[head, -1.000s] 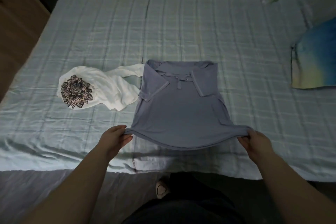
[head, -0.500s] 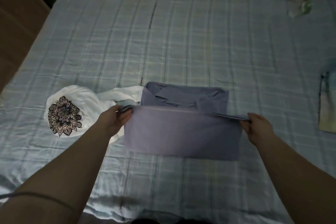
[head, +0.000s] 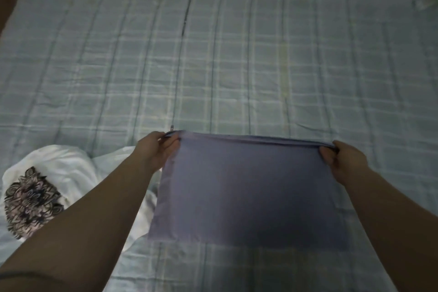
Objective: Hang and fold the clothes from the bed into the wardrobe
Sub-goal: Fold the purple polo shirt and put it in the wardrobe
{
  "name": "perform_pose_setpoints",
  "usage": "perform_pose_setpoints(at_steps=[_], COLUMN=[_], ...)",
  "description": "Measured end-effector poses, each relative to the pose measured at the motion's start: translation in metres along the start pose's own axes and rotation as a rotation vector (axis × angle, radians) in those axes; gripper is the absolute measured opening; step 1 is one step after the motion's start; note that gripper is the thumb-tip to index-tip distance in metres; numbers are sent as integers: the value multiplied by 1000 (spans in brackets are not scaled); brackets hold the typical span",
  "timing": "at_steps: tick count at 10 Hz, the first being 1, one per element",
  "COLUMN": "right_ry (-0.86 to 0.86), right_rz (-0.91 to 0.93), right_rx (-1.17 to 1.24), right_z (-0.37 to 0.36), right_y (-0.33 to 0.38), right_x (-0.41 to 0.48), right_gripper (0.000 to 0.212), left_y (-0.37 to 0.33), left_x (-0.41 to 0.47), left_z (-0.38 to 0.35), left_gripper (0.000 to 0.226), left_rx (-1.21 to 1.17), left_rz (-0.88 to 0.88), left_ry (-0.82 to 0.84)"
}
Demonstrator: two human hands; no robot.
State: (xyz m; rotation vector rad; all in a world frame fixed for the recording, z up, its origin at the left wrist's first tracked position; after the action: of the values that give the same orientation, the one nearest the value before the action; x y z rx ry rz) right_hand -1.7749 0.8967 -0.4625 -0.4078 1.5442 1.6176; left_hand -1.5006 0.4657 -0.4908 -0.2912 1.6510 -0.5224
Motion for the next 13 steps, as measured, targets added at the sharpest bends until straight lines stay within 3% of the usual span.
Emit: perform_pose_setpoints(at_steps=[1,2,3,4,5,6,7,9,11,13], right_ry=[-3,-24,13,-55,138,134,42,20,57,102], right_rz=[-10,23,275,776,1298,1444,1418,1503,1598,1528], right_rx=[-49,189,-39,-634,-1037,-1436,-1524,-1426,-1179,-1220], right_z=[-11,-14,-17,-21,-51,-66,-66,-68,-46,28], right_y=[-7,-10,-6,8,-18,-54,-65,-71,-59,-118], right_x=[7,34,36,12,-18,-2,16,29,-22,-66], right_gripper=[31,19,37,38,49,56,61,61,57,61], left_y=[9,12,10,0,34,69,77,84,85,132], left_x=[23,34,26,-15,-41,-15,11,27,-22,-64], left_z=[-6,-9,-12,-28,-65,-68,-62,-61,-43,29], left_gripper=[15,12,32,41,50,59,62,62,60,58], left_rx=[-100,47,365,900,1367,1764,1829,1808,1712,1698], left_rz=[22,-86,-391,-959,-1469,-1419,-1398,-1485,-1563,-1523], left_ry=[-40,-25,-27,-141,57,12,-56,-78,-33,0])
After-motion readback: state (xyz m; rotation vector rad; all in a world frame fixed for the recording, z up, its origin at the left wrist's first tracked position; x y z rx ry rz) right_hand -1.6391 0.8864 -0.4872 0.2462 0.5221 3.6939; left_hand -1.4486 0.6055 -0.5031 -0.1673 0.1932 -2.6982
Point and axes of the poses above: each hand's wrist, its own x-axis towards the middle knuckle, its own z-axis out of the back of the hand, y = z × x, the point moved 9 cm from there along x, towards the middle knuckle, and after that the axes turned 10 degrees about -y, right-handed, at the moved point
